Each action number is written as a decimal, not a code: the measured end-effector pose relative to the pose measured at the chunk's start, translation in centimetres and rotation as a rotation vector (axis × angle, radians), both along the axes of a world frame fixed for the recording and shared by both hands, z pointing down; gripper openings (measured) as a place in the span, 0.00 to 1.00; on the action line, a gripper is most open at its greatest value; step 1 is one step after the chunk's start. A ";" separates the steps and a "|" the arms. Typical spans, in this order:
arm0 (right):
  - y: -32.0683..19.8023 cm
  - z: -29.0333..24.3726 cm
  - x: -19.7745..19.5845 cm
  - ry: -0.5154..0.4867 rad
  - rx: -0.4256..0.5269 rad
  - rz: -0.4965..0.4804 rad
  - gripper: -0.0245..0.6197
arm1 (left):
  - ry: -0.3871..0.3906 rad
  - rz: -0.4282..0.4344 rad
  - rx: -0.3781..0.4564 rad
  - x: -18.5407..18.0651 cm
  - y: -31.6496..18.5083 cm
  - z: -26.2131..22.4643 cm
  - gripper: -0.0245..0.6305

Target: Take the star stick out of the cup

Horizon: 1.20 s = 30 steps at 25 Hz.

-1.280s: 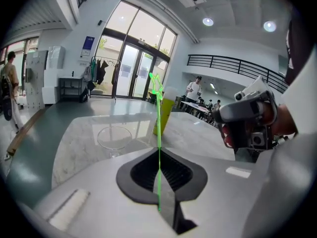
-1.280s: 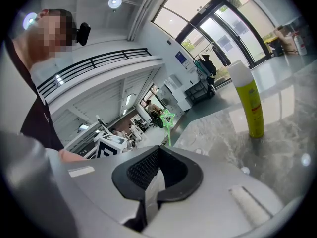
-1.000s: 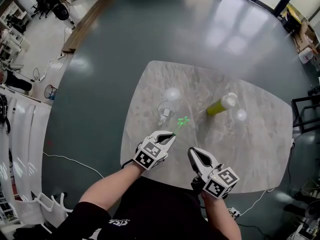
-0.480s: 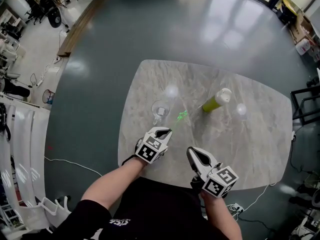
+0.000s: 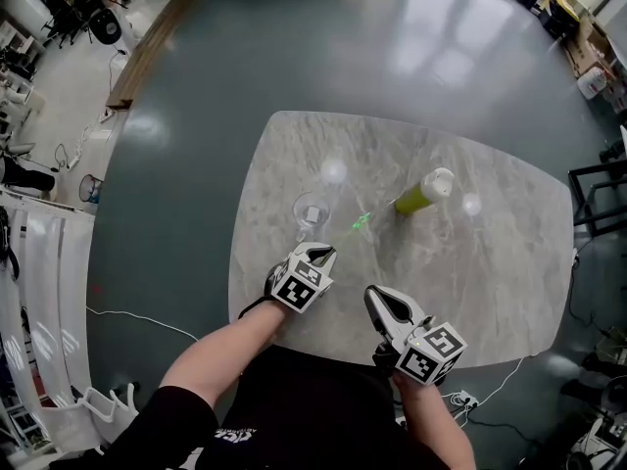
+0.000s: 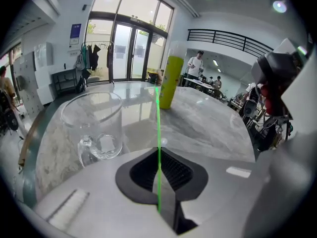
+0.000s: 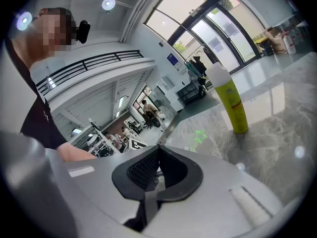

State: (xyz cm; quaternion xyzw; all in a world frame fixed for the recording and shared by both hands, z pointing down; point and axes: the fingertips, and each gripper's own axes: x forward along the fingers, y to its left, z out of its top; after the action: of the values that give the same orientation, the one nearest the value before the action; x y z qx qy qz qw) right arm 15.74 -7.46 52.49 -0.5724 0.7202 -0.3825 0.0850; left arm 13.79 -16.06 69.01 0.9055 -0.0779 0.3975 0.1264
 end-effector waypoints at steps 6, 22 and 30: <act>-0.4 0.1 -0.8 0.001 -0.008 -0.018 0.06 | -0.004 0.006 0.005 0.3 0.0 0.6 0.11; -1.9 -4.6 -3.3 0.106 0.061 -0.046 0.06 | 0.280 -0.116 0.007 -4.2 -1.0 -11.2 0.15; -0.9 -7.8 -4.3 0.156 0.125 -0.086 0.06 | 0.436 -0.224 0.041 -6.8 -0.1 -19.1 0.14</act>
State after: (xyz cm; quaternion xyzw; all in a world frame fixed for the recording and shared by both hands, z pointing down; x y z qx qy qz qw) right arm 11.41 -8.37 44.72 -0.5627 0.7709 -0.2946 0.0479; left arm 7.00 -16.12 49.92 0.9579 -0.1567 0.1747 0.1651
